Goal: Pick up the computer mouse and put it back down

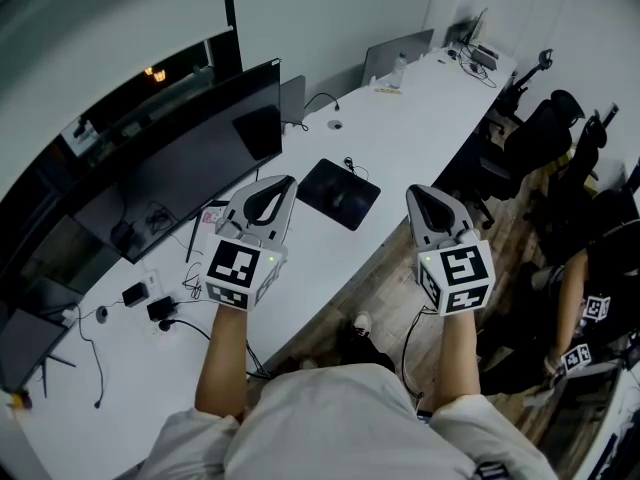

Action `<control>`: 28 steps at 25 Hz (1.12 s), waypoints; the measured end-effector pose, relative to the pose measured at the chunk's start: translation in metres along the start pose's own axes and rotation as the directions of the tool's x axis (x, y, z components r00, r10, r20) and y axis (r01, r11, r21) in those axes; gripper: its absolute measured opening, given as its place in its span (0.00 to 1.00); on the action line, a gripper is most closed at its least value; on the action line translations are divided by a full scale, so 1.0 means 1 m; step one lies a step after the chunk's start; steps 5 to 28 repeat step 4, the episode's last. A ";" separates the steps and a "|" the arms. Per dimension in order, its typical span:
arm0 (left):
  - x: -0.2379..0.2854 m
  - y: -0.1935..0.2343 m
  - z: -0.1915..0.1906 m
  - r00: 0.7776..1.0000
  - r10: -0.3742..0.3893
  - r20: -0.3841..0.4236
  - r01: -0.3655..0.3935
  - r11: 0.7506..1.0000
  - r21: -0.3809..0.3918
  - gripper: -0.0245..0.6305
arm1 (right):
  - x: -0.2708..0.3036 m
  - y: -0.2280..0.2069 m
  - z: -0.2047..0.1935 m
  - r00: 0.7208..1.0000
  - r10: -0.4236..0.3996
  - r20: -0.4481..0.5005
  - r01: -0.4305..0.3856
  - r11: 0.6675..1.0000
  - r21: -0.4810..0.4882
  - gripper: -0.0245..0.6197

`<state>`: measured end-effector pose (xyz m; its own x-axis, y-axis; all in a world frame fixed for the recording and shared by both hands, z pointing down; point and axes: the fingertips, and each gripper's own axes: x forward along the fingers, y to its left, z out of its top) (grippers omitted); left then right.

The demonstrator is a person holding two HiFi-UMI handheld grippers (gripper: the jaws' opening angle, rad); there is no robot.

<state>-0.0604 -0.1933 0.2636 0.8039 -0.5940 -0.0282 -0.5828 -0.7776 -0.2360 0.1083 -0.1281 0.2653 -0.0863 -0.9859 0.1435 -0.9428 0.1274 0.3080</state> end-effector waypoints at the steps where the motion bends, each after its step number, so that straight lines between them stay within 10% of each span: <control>1: -0.001 -0.001 0.000 1.000 -0.001 -0.001 0.001 1.000 0.001 0.07 | -0.001 0.001 0.000 1.000 0.000 -0.001 0.000 1.000 0.001 0.06; 28: -0.005 -0.003 0.000 1.000 -0.004 -0.004 0.004 1.000 0.004 0.07 | -0.003 0.004 0.000 1.000 0.001 -0.002 -0.001 1.000 0.003 0.06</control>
